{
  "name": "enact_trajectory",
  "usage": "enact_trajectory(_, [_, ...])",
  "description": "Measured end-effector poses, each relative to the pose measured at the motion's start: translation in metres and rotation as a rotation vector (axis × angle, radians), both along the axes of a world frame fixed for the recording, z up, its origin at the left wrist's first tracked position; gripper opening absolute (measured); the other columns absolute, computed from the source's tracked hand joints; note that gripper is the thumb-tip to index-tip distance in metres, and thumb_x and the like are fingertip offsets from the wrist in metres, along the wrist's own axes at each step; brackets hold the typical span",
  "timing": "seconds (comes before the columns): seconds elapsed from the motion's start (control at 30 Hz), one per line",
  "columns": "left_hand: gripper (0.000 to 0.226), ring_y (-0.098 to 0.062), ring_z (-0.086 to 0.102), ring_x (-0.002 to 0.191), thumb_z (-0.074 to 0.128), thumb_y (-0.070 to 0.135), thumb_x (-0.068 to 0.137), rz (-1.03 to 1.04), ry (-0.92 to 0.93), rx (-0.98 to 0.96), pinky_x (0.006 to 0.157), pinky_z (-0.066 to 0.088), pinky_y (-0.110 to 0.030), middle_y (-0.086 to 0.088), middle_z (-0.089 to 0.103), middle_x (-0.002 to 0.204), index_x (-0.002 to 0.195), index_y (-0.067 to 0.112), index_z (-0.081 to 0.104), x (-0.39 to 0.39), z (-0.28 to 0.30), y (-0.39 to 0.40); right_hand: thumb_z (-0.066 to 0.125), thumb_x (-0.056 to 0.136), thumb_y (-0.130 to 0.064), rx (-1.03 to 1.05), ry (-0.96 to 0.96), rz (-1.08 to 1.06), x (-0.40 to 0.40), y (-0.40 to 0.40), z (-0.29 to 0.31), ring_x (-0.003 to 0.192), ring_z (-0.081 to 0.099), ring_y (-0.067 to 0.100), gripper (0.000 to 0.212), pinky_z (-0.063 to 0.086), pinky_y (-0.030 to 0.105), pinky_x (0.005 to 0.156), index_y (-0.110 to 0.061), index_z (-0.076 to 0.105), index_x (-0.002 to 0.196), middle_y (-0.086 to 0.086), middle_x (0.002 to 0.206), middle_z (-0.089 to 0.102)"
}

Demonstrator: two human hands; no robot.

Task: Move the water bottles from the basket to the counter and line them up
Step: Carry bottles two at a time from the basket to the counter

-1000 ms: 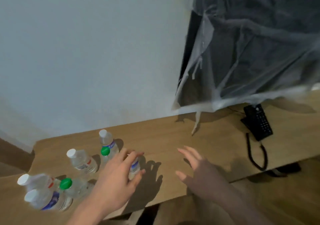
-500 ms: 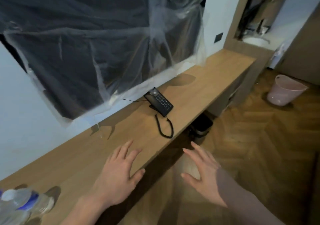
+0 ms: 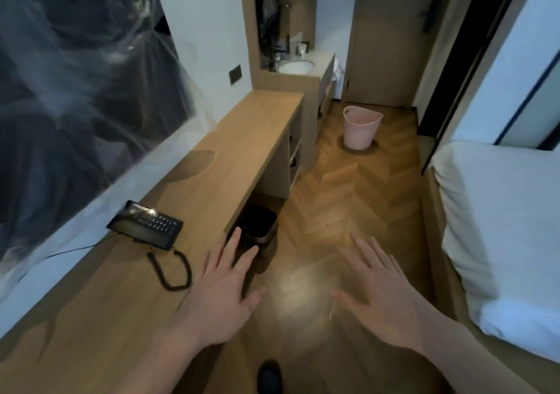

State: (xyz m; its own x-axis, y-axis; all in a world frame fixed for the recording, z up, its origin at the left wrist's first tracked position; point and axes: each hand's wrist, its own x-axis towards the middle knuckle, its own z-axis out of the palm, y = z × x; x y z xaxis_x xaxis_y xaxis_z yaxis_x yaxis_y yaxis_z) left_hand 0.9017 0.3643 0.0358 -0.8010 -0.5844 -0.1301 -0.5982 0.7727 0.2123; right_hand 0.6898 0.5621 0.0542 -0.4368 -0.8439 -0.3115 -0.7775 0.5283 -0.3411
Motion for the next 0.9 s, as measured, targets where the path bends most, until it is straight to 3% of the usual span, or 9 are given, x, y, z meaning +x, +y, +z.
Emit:
enact_trajectory(0.27, [0.077,-0.017,-0.036,0.152,0.037,0.066,0.103,-0.073,-0.016,0.016,0.126,-0.014,-0.042,0.009,-0.041,0.163,0.165,0.04,-0.002,-0.117,-0.009,-0.074,0.031,0.099,-0.072,0.018,0.028,-0.09,-0.1,-0.054,0.003,0.156,-0.032,0.021,0.081,-0.004,0.053,0.132,-0.046,-0.009,0.165,-0.016,0.168,-0.034])
enact_trajectory(0.4, [0.078,-0.019,-0.035,0.152,0.036,0.068,0.102,-0.068,-0.051,0.018,0.124,-0.015,-0.042,0.008,-0.038,0.165,0.165,0.041,-0.001,-0.17,-0.003,-0.123,0.018,0.086,-0.078,0.031,0.026,-0.103,-0.148,-0.102,0.014,0.155,-0.033,0.02,0.089,-0.005,0.054,0.131,-0.046,-0.007,0.165,-0.017,0.168,-0.033])
enact_trajectory(0.53, [0.078,-0.021,-0.034,0.152,0.033,0.067,0.102,-0.104,-0.079,-0.006,0.123,-0.015,-0.043,0.007,-0.039,0.164,0.165,0.04,-0.004,-0.23,0.005,-0.169,0.021,0.09,-0.081,-0.011,0.035,-0.165,-0.196,-0.138,0.015,0.156,-0.032,0.019,0.088,-0.005,0.053,0.131,-0.046,-0.008,0.165,-0.018,0.168,-0.033])
enact_trajectory(0.67, [0.079,-0.017,-0.038,0.146,0.036,0.069,0.101,-0.169,-0.084,-0.007,0.119,-0.016,-0.043,0.009,-0.04,0.164,0.164,0.043,-0.005,-0.3,0.008,-0.195,0.004,0.07,-0.09,0.002,0.054,-0.241,-0.244,-0.147,0.007,0.156,-0.031,0.02,0.104,-0.009,0.05,0.128,-0.047,-0.009,0.164,-0.017,0.167,-0.035])
enact_trajectory(0.8, [0.079,-0.02,-0.04,0.149,0.031,0.069,0.102,-0.271,-0.109,-0.026,0.127,-0.015,-0.049,0.008,-0.044,0.162,0.164,0.041,-0.011,-0.38,0.009,-0.205,0.021,0.093,-0.082,0.011,0.063,-0.329,-0.31,-0.146,-0.005,0.155,-0.033,0.019,0.085,-0.012,0.049,0.125,-0.048,-0.012,0.163,-0.018,0.166,-0.036])
enact_trajectory(0.9, [0.078,-0.02,-0.04,0.149,0.029,0.07,0.102,-0.319,-0.102,-0.034,0.128,-0.013,-0.051,0.007,-0.043,0.162,0.163,0.042,-0.012,-0.443,0.004,-0.215,0.029,0.099,-0.077,-0.017,0.062,-0.375,-0.367,-0.149,-0.016,0.156,-0.03,0.018,0.082,-0.01,0.048,0.125,-0.047,-0.009,0.164,-0.018,0.166,-0.034])
